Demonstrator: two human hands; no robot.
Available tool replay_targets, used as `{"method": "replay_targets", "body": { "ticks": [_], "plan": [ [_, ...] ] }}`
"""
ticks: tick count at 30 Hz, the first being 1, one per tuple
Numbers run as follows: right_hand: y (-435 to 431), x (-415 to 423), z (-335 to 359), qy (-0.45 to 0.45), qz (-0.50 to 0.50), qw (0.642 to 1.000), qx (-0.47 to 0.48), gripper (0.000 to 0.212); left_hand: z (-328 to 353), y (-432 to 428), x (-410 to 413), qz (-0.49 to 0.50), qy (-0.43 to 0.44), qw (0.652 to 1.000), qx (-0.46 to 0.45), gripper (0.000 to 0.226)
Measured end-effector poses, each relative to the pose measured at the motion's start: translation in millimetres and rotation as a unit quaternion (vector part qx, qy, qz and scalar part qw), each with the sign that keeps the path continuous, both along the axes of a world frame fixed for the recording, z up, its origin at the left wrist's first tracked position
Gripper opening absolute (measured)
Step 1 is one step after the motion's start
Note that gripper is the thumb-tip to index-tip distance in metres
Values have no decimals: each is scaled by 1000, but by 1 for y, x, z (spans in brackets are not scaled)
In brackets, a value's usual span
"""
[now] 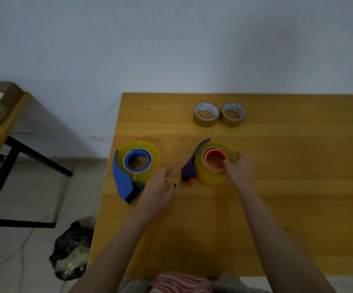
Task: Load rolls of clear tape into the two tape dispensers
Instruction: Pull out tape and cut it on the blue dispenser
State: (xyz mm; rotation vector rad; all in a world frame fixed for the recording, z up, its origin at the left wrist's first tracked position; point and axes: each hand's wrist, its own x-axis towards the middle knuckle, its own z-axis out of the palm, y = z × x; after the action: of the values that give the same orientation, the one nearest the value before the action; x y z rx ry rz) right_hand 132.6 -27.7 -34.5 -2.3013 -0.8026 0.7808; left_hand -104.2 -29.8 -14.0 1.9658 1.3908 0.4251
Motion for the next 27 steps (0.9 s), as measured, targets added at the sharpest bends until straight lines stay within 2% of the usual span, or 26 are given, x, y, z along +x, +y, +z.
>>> {"method": "replay_targets", "body": {
  "ticks": [6, 9, 10, 12, 13, 16, 18, 21, 22, 24, 27],
  "plan": [
    [31, 13, -4, -6, -43, 999, 4, 58, 9, 26, -31, 99, 4, 985, 140, 42],
    [42, 15, -1, 3, -50, 999, -9, 60, 8, 39, -47, 186, 21, 969, 160, 46],
    [43, 13, 4, -18, -43, 998, -30, 60, 6, 43, -52, 211, 32, 965, 154, 49],
    [42, 1, 19, -116, -5, 991, -65, 57, 3, 50, -60, 255, 49, 959, 114, 59],
    [40, -7, 26, -169, 14, 984, -46, 55, 3, 54, -63, 279, 47, 956, 76, 65],
    [37, -43, 44, -224, 56, 963, 136, 44, 5, 65, -66, 344, 11, 936, -68, 75],
    [37, -70, 47, -185, 150, 954, 180, 35, 6, 72, -65, 355, -9, 923, -148, 70],
    [35, -113, 46, -62, 324, 939, 92, 37, 1, 77, -63, 351, 7, 918, -183, 59],
    [34, -125, 39, -33, 355, 932, 62, 40, -2, 80, -64, 344, 22, 921, -179, 56],
    [31, -142, 24, 8, 367, 930, 21, 45, -6, 82, -66, 328, 45, 929, -163, 46],
    [29, -153, 16, 64, 314, 947, -5, 54, -6, 80, -69, 316, 63, 935, -149, 39]
  ]
}}
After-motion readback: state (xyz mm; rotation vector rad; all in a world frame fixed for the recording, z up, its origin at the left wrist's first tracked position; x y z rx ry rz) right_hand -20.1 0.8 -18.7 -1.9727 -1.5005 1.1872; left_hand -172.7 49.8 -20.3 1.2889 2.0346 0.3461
